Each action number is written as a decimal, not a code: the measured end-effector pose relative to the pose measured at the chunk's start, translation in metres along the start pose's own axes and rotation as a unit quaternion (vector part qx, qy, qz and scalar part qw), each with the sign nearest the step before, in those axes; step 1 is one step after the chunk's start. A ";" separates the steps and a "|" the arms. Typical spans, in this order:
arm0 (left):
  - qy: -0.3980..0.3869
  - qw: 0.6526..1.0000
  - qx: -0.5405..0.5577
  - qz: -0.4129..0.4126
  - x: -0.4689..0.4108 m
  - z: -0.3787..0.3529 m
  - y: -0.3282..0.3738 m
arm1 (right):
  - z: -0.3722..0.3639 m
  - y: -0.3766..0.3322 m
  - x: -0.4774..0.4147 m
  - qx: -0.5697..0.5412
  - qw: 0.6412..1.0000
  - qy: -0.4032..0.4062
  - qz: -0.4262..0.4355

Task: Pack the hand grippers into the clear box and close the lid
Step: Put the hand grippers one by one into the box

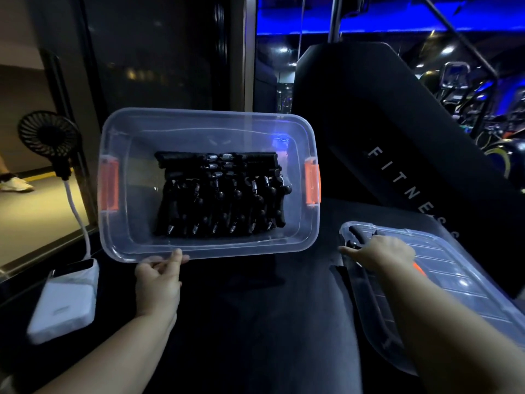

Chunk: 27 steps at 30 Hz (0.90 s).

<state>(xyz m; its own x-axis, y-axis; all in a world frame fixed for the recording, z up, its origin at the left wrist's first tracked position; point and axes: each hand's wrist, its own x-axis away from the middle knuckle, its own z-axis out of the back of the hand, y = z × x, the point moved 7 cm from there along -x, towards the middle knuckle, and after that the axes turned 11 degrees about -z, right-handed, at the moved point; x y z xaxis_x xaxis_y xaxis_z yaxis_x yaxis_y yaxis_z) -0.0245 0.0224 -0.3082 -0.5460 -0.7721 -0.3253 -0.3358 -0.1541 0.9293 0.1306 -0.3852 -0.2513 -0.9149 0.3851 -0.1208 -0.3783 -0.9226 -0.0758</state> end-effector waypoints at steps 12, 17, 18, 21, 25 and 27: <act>-0.008 1.000 -0.020 0.012 0.002 0.004 0.002 | -0.012 0.003 0.023 -0.067 0.997 0.015 -0.041; -0.011 1.000 -0.007 0.023 0.002 0.004 0.001 | -0.006 0.001 0.040 -0.130 0.990 0.003 -0.057; -0.011 1.000 -0.003 0.024 0.002 0.004 0.001 | -0.004 0.002 0.042 -0.143 0.988 0.003 -0.053; -0.012 0.999 0.005 0.031 0.001 0.004 -0.001 | -0.002 0.004 0.047 -0.179 0.983 0.000 -0.029; -0.013 0.999 0.015 0.036 0.001 0.003 -0.003 | 0.006 0.010 0.054 -0.175 0.984 0.019 -0.023; -0.012 0.999 0.020 0.038 0.001 0.004 -0.003 | 0.009 0.016 0.055 -0.190 0.981 0.030 -0.026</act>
<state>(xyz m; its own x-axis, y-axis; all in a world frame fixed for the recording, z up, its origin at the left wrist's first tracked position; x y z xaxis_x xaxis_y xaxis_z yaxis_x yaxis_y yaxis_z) -0.0268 0.0247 -0.3123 -0.5886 -0.7657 -0.2593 -0.3231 -0.0712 0.9437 0.0735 -0.3789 -0.2506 -0.8819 0.4422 -0.1637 -0.3338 -0.8306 -0.4457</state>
